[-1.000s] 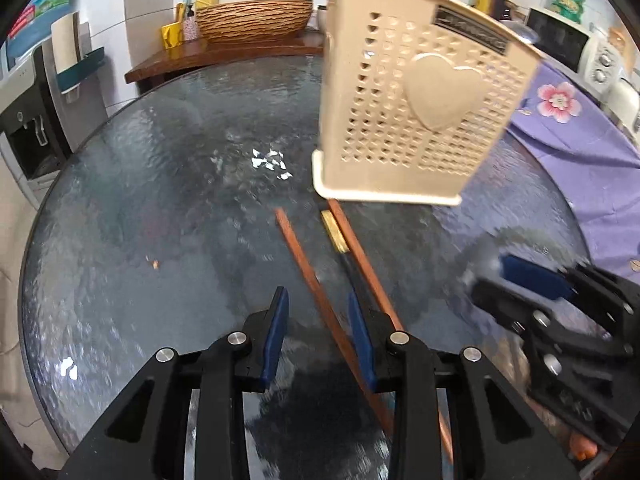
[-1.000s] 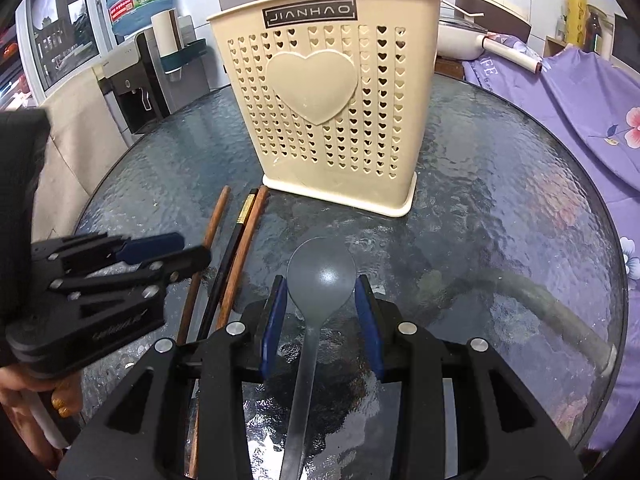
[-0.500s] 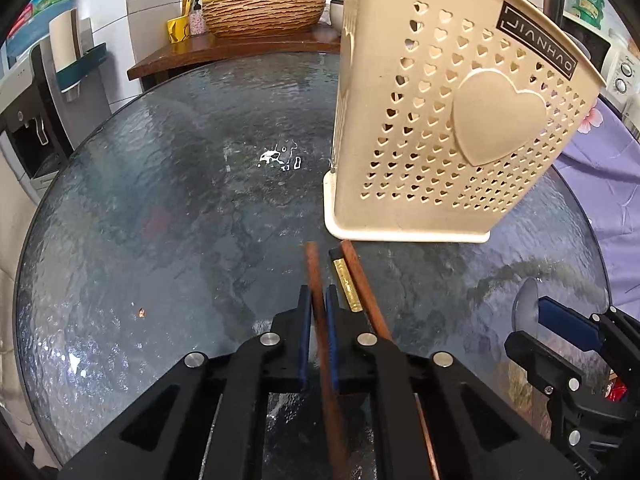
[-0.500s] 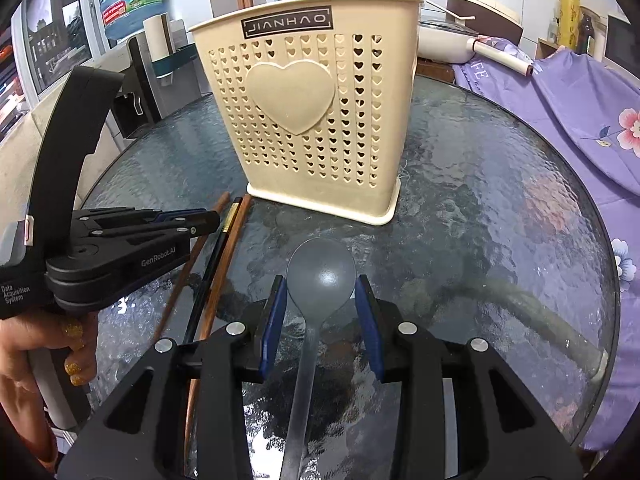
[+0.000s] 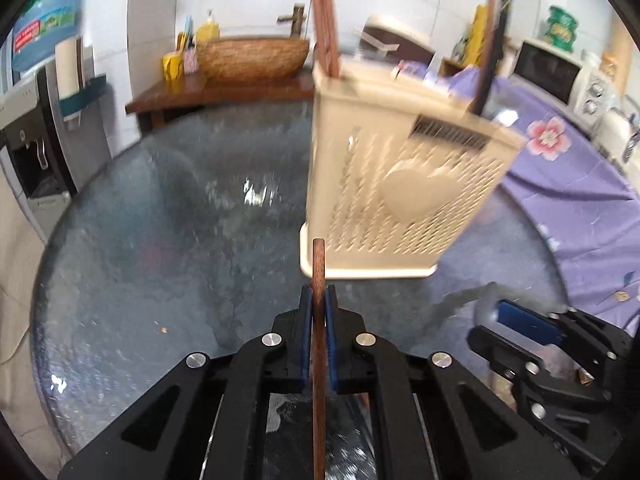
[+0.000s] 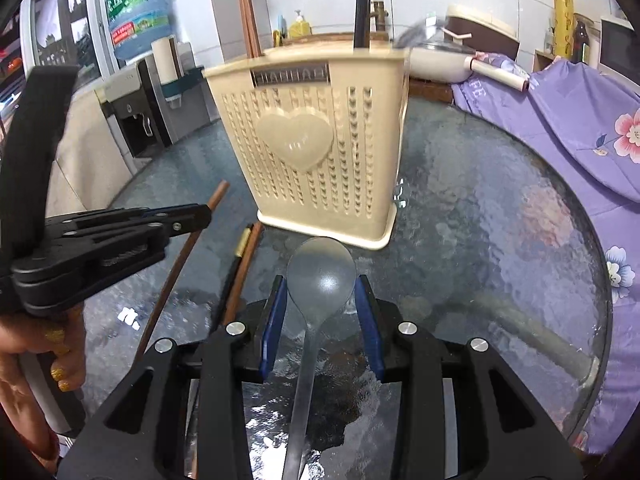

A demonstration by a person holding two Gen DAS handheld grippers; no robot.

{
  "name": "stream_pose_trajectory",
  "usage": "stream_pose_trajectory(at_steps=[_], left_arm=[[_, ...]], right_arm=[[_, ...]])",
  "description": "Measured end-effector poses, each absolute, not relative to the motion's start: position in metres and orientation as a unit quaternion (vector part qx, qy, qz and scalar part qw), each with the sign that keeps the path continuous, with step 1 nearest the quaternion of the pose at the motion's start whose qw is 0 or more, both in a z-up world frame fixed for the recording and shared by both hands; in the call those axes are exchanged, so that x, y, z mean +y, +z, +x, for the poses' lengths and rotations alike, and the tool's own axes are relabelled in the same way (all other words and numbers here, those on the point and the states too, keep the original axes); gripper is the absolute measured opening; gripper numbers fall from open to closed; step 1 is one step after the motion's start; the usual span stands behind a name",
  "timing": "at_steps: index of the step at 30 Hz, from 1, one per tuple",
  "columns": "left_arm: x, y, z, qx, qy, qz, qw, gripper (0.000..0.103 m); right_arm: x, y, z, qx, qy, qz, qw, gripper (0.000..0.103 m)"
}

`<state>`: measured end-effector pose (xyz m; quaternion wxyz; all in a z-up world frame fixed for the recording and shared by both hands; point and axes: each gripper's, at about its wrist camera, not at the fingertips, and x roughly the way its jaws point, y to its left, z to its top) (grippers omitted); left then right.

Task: Organize utensils
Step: 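Carry the spoon in the right gripper above the holder while the left gripper carries its chopstick there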

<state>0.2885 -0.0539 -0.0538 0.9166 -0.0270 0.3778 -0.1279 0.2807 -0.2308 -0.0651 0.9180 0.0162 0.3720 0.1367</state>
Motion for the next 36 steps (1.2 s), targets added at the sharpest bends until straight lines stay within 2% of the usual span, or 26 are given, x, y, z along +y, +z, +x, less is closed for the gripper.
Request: stream_pose_trajectory(at_steps=[6, 12, 13, 14, 24, 25, 26, 27, 28, 36], left_arm=[[-0.041, -0.004, 0.251, 0.316, -0.145, -0.028, 0.937, 0.006], [-0.028, 0.024, 0.222, 0.286, -0.162, -0.039, 0.944, 0.006], [-0.026, 0.026, 0.219, 0.283, -0.162, -0.04, 0.945, 0.006], [-0.024, 0.029, 0.216, 0.279, -0.16, -0.04, 0.946, 0.006], [-0.016, 0.03, 0.211, 0.276, -0.158, -0.051, 0.947, 0.006], [-0.015, 0.031, 0.211, 0.274, -0.156, -0.053, 0.948, 0.006], [-0.014, 0.031, 0.211, 0.273, -0.155, -0.055, 0.948, 0.006], [-0.012, 0.031, 0.211, 0.273, -0.154, -0.058, 0.948, 0.006], [-0.01, 0.032, 0.212, 0.273, -0.153, -0.061, 0.948, 0.006], [-0.005, 0.033, 0.209, 0.269, -0.156, -0.065, 0.948, 0.006]], right_arm=[[-0.235, -0.031, 0.263, 0.344, 0.154, 0.022, 0.926, 0.036], [-0.237, -0.005, 0.246, 0.332, 0.173, 0.026, 0.927, 0.035], [-0.237, -0.001, 0.243, 0.33, 0.175, 0.023, 0.927, 0.029], [-0.235, 0.001, 0.241, 0.33, 0.177, 0.023, 0.927, 0.017], [-0.232, -0.012, 0.25, 0.345, 0.172, 0.025, 0.922, 0.014], [-0.229, -0.016, 0.253, 0.35, 0.174, 0.019, 0.92, 0.015], [-0.227, -0.021, 0.257, 0.358, 0.177, 0.013, 0.917, 0.022], [-0.223, -0.026, 0.261, 0.365, 0.178, 0.009, 0.914, 0.035], [-0.221, -0.033, 0.266, 0.369, 0.171, 0.008, 0.913, 0.039], [-0.175, -0.078, 0.304, 0.417, 0.18, -0.026, 0.891, 0.041]])
